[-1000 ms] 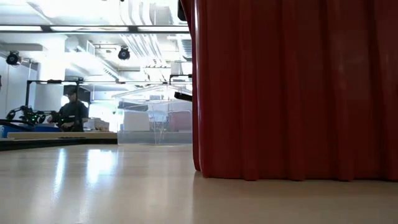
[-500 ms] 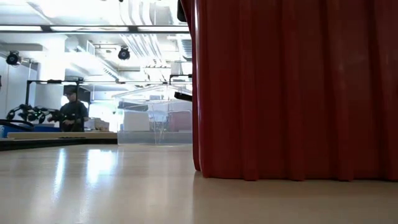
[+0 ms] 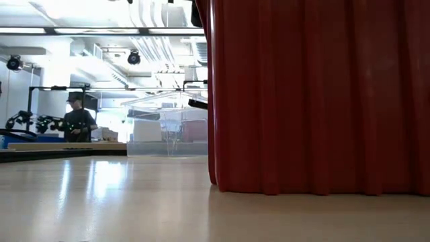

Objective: Sort blocks
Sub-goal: Put the yellow block into the bottom right of the red bin

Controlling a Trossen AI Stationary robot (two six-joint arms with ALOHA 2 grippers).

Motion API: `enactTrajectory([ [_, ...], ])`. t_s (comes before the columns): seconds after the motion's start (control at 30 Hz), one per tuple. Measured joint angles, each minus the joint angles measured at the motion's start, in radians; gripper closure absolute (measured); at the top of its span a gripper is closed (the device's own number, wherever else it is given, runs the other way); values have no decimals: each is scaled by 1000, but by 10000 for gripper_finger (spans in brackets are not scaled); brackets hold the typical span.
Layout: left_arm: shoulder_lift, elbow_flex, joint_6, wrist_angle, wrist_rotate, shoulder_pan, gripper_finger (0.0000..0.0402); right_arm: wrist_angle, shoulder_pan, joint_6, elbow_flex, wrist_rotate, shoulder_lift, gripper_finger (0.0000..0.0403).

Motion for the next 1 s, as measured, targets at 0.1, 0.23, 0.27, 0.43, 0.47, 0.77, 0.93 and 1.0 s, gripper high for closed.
enactTrajectory([
  [0.1,0,0,-1,-3,-2,0,294,2,4,0,20,-1,32,219],
  [0.23,0,-1,-3,-12,-2,0,294,6,8,0,53,-4,80,219],
  [0.27,0,-1,-4,-14,-2,0,294,6,10,0,64,-4,93,219],
  [0.43,0,-2,-8,-18,-2,-1,294,5,27,0,113,-5,141,219],
  [0.47,0,-2,-8,-19,-4,-1,294,6,29,0,122,-6,149,219],
  [0.77,0,-3,-10,-25,-4,-1,294,2,34,0,153,-36,189,222],
  [0.93,1,-3,-15,-30,-5,0,294,-5,34,-11,151,-31,189,261],
  [1.0,1,-3,-22,-30,-8,0,294,-4,34,-26,151,-31,189,288],
])
